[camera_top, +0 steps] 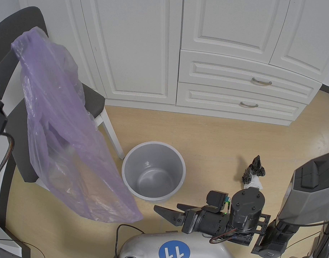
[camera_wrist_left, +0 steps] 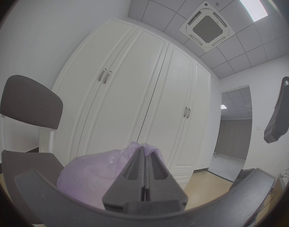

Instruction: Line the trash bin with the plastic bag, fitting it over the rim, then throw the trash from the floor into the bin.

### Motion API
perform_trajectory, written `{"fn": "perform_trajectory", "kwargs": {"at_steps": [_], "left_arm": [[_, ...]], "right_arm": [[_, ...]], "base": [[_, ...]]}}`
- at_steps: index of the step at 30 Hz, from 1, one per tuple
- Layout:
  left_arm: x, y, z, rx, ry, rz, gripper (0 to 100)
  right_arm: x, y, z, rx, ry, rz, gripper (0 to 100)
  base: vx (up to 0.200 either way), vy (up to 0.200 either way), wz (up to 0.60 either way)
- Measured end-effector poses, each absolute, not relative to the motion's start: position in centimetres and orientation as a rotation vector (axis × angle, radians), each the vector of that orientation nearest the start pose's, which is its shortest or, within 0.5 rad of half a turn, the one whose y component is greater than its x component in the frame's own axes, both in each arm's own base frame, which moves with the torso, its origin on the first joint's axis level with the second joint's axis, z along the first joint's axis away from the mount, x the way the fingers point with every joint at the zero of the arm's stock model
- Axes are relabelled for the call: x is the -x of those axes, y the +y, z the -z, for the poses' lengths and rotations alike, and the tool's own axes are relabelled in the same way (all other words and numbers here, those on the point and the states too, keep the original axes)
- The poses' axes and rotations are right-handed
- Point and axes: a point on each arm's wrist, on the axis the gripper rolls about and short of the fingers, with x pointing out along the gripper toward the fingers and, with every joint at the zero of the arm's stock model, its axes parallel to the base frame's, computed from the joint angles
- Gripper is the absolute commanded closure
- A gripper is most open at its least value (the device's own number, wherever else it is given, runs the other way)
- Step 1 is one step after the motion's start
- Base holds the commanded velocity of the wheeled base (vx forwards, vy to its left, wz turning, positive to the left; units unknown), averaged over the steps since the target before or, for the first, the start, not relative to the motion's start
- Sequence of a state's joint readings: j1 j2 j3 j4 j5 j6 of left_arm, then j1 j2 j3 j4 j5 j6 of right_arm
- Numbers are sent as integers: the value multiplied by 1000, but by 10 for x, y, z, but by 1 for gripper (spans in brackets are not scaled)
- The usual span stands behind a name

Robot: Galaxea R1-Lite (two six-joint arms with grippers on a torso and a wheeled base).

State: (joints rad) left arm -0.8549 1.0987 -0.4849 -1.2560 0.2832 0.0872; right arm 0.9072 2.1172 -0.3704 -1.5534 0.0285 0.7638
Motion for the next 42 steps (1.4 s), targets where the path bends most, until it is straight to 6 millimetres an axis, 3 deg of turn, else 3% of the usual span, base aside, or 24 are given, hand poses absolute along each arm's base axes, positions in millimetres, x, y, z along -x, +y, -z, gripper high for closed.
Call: {"fn": "perform_trajectory", "kwargs": {"at_steps": [15,31,37,42], "left_arm": [[-100,-104,-282,260,-529,492,100],[-112,-116,-275,248,-472,439,100],[-112,-116,-275,247,-472,438,100],[-112,-116,-275,247,-475,437,100]], "right_arm": [[-140,273,-39,-539,581,-935,0],[-116,316,-24,-482,526,-993,0],[-117,336,-20,-467,507,-957,0],[-136,350,-17,-429,515,-847,0]], "base": [[0,0,0],[0,0,0],[0,0,0],[0,0,0]]}}
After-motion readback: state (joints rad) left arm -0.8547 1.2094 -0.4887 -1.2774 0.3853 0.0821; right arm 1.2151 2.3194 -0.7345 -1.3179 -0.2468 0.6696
